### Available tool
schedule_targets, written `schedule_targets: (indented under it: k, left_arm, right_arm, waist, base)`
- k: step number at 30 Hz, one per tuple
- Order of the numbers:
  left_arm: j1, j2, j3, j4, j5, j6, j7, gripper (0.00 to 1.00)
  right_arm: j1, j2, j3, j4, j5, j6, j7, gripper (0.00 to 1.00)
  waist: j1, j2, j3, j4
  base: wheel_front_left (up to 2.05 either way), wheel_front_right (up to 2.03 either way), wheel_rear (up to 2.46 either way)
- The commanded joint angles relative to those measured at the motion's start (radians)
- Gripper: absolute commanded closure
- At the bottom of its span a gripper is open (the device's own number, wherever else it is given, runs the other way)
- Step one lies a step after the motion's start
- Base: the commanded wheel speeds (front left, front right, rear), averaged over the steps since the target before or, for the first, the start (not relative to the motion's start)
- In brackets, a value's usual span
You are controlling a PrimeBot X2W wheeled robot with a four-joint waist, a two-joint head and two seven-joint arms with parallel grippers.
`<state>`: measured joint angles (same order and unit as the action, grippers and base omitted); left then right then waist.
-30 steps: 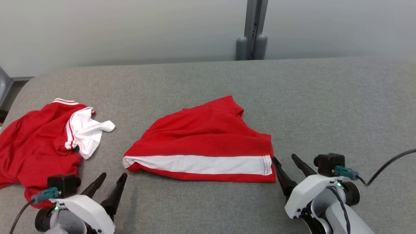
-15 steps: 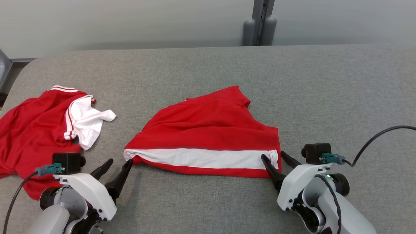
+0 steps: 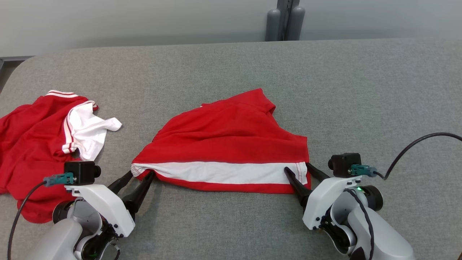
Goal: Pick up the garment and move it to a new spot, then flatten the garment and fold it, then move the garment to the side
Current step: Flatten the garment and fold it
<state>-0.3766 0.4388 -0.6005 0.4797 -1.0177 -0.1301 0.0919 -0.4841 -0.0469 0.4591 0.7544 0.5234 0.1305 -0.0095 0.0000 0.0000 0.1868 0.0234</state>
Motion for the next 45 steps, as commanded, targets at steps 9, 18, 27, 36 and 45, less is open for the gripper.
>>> schedule_targets:
  k: [9, 18, 27, 36, 45]
  left_arm:
    - [-0.045, 0.030, -0.063, 0.015, -0.064, -0.001, -0.063, 0.84]
    - [-0.051, 0.055, -0.124, 0.007, -0.104, -0.001, -0.127, 1.00]
    - [0.047, 0.106, -0.165, -0.065, -0.101, 0.011, -0.185, 1.00]
    - [0.127, 0.173, -0.181, -0.301, -0.068, 0.119, -0.160, 1.00]
    - [0.062, 0.229, -0.184, -0.403, -0.044, 0.148, -0.086, 1.00]
  right_arm:
    - [-0.014, -0.007, 0.031, 0.010, 0.031, 0.001, -0.017, 1.00]
    - [-0.013, -0.007, 0.041, 0.015, 0.042, 0.001, -0.076, 1.00]
    - [0.095, -0.007, 0.037, -0.056, 0.058, 0.001, -0.174, 1.00]
    - [0.212, -0.051, -0.023, -0.257, 0.061, 0.001, -0.189, 1.00]
    - [0.190, -0.052, -0.072, -0.381, 0.006, 0.001, -0.152, 1.00]
  waist:
    - [0.0000, 0.0000, 0.002, -0.008]
    - [0.0000, 0.0000, -0.026, -0.007]
    - [0.0000, 0.0000, -0.156, -0.021]
    - [0.0000, 0.0000, -0.222, -0.042]
    - [0.0000, 0.0000, -0.202, -0.060]
  base:
    - [0.00, 0.00, 0.00]
    - [0.00, 0.00, 0.00]
    - [0.00, 0.00, 0.00]
    - [0.00, 0.00, 0.00]
    - [0.00, 0.00, 0.00]
